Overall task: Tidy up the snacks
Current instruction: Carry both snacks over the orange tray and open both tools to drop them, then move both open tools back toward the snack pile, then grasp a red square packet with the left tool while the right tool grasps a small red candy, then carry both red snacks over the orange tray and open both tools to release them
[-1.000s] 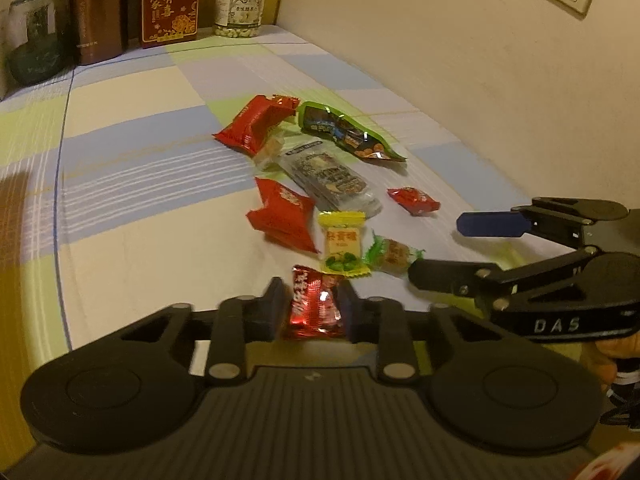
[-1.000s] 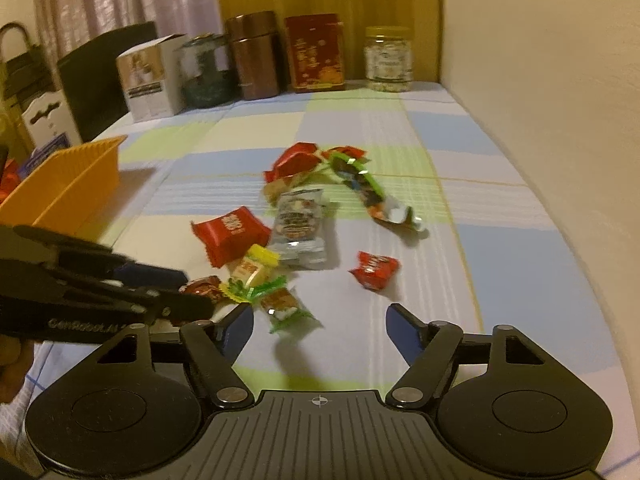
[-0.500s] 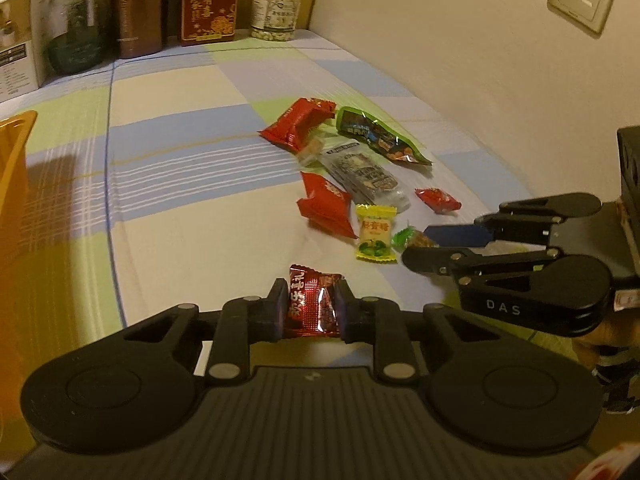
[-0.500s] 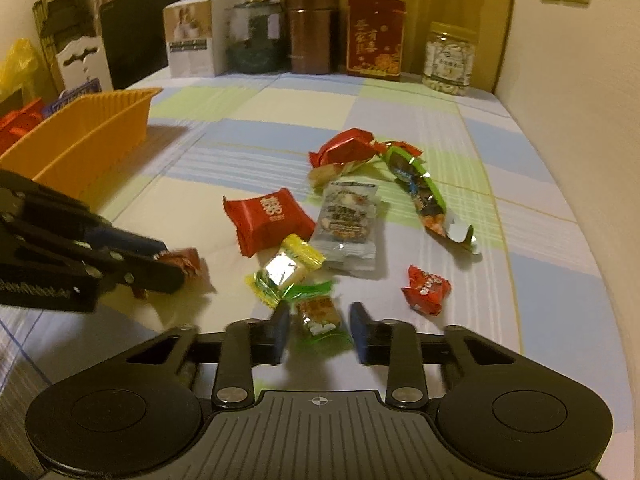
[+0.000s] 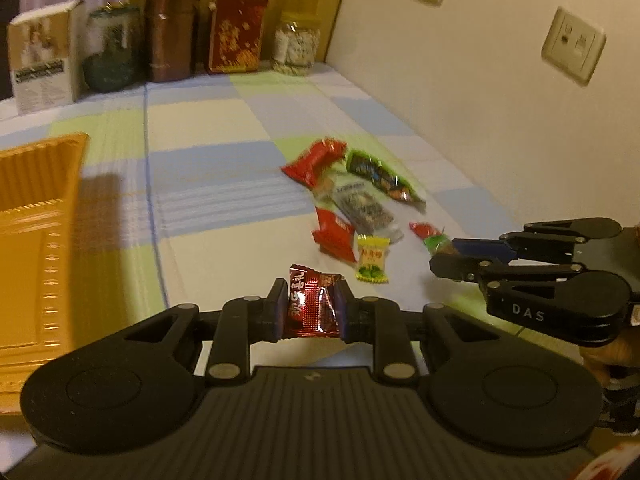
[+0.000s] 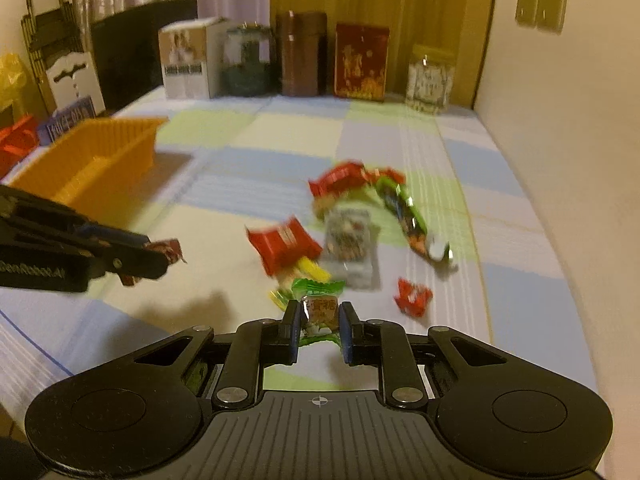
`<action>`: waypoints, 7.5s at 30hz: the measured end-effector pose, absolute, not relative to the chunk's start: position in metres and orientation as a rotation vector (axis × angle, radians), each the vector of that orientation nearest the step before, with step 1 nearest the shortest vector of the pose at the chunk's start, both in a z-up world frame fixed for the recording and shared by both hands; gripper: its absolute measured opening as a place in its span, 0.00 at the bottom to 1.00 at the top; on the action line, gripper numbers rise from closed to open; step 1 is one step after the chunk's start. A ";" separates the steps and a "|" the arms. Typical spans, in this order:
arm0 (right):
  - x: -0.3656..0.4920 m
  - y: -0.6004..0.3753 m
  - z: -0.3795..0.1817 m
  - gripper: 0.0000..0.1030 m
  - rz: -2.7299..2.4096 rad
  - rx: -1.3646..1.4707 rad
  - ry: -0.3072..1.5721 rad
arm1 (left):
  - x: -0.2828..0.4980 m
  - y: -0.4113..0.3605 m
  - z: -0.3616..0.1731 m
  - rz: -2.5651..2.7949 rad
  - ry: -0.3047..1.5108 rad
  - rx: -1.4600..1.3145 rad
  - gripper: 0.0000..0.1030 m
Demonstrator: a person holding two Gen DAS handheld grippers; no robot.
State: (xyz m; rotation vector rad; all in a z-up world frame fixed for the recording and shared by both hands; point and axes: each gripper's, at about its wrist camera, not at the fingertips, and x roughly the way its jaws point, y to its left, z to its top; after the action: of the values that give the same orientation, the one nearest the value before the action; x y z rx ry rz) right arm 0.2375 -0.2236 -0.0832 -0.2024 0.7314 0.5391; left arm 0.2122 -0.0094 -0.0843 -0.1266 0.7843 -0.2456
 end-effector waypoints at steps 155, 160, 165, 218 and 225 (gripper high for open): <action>0.319 -0.270 -0.131 0.29 0.218 0.120 0.810 | 0.314 -0.075 -0.147 -0.334 0.792 0.140 0.23; 0.314 -0.268 -0.128 0.20 0.210 0.098 0.803 | 0.305 -0.068 -0.144 -0.311 0.801 0.094 0.22; 0.302 -0.271 -0.117 0.20 0.208 0.118 0.795 | 0.292 -0.059 -0.136 -0.287 0.805 0.057 0.22; 0.129 -0.071 0.014 0.19 0.649 0.030 0.675 | 0.074 0.131 0.007 0.129 0.639 -0.191 0.22; 0.139 -0.037 0.001 0.19 0.693 0.009 0.701 | 0.081 0.162 -0.002 0.165 0.655 -0.210 0.22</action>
State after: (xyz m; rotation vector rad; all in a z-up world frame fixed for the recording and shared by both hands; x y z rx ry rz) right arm 0.1393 -0.0372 0.0013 0.0091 0.7007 0.6932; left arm 0.0814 0.1619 -0.0018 -0.2103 0.6552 0.1650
